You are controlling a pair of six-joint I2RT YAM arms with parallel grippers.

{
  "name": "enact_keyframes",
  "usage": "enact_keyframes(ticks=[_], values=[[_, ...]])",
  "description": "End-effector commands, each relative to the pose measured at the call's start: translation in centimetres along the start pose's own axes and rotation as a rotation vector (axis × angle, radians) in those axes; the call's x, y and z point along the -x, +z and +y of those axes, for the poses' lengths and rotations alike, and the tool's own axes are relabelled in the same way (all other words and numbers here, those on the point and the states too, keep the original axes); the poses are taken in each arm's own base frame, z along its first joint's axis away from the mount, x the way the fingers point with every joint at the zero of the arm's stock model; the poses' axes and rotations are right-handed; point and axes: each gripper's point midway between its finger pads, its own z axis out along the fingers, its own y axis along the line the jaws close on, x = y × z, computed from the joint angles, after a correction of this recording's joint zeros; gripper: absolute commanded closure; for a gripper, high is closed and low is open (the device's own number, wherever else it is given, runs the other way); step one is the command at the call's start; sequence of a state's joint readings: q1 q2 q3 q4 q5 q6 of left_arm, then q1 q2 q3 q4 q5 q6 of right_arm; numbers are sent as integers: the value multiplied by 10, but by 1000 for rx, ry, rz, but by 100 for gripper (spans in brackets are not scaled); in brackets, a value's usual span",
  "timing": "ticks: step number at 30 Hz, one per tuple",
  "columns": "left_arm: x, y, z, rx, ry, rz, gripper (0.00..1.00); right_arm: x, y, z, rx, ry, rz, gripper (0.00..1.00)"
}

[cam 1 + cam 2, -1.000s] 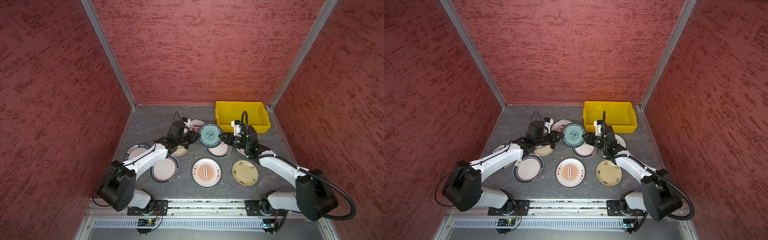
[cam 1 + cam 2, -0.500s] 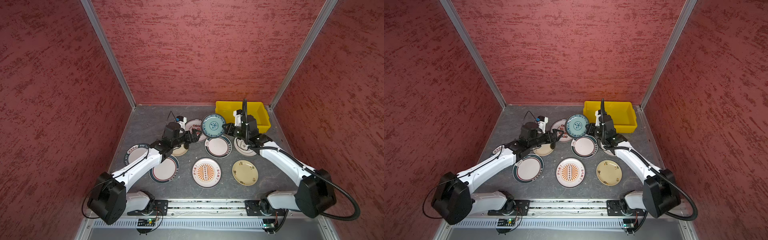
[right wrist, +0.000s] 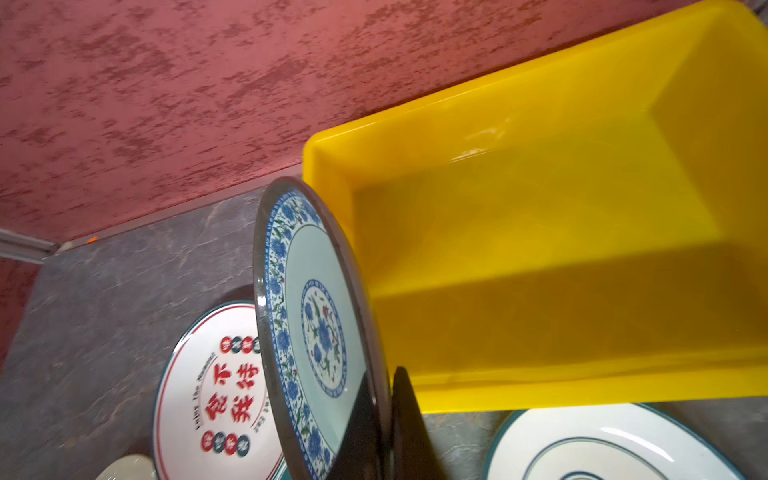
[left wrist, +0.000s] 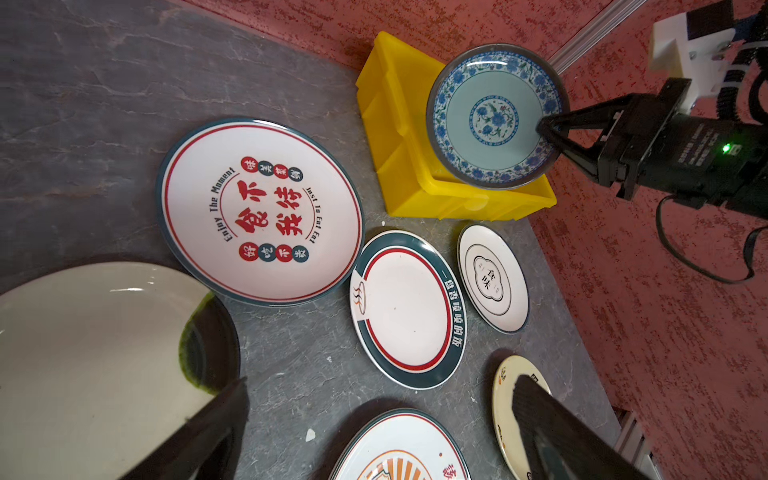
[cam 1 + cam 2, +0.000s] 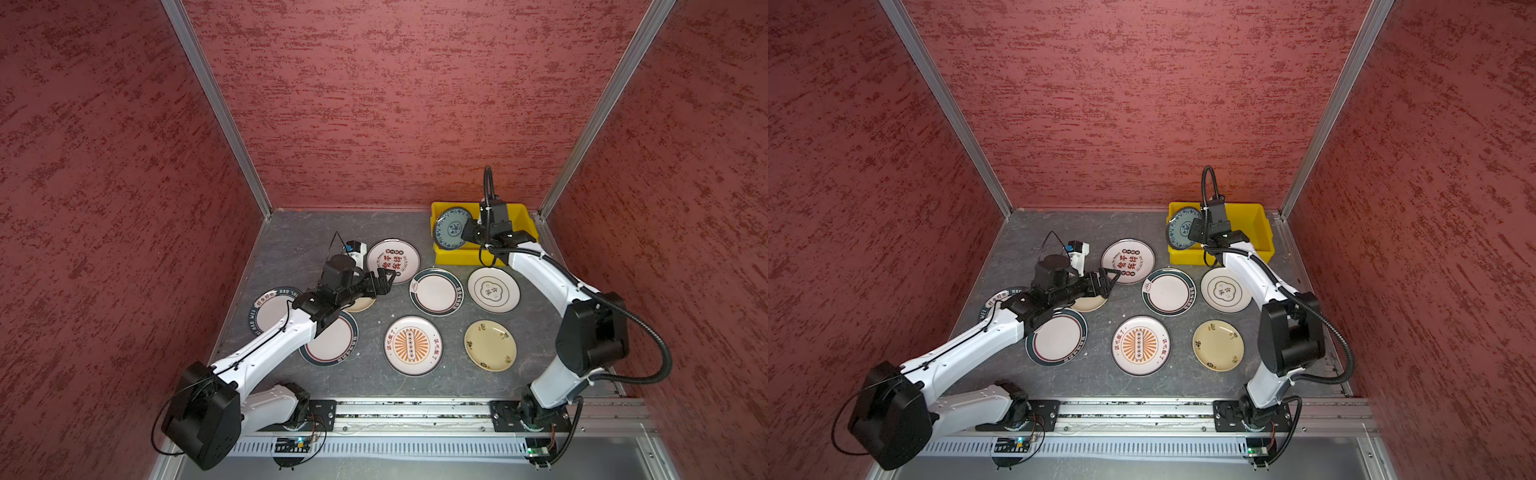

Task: Place the plates into the plastic bin on the countertop
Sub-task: 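Carry floral plate with right gripper to the yellow bin while left gripper releases, then lower the floral plate into the yellow bin and open the right gripper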

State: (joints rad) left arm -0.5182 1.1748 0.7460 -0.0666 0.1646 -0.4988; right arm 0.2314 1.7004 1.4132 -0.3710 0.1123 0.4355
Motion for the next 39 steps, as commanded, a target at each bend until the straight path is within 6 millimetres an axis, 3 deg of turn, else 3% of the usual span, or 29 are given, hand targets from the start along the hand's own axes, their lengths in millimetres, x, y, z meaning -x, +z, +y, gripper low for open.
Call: enact_keyframes(ticks=[1,7,17,25,31,36,39], values=[[7,-2,-6,-19,25,-32,1,32,-4,-20,-75,15,-75,100],[10,-6,-5,21,55,-42,1,27,24,-36,-148,-18,4,100],[9,-5,-3,31,61,-44,1,29,65,-24,-107,-7,35,100],[10,-6,-1,44,60,-50,1,10,101,-11,-38,24,127,100],[9,-4,0,49,61,-44,1,-4,116,-11,-25,50,171,100],[7,-1,1,51,62,-38,1,-11,124,-11,-8,58,194,84],[7,0,3,54,65,-35,1,-12,127,-13,-1,70,201,80]])
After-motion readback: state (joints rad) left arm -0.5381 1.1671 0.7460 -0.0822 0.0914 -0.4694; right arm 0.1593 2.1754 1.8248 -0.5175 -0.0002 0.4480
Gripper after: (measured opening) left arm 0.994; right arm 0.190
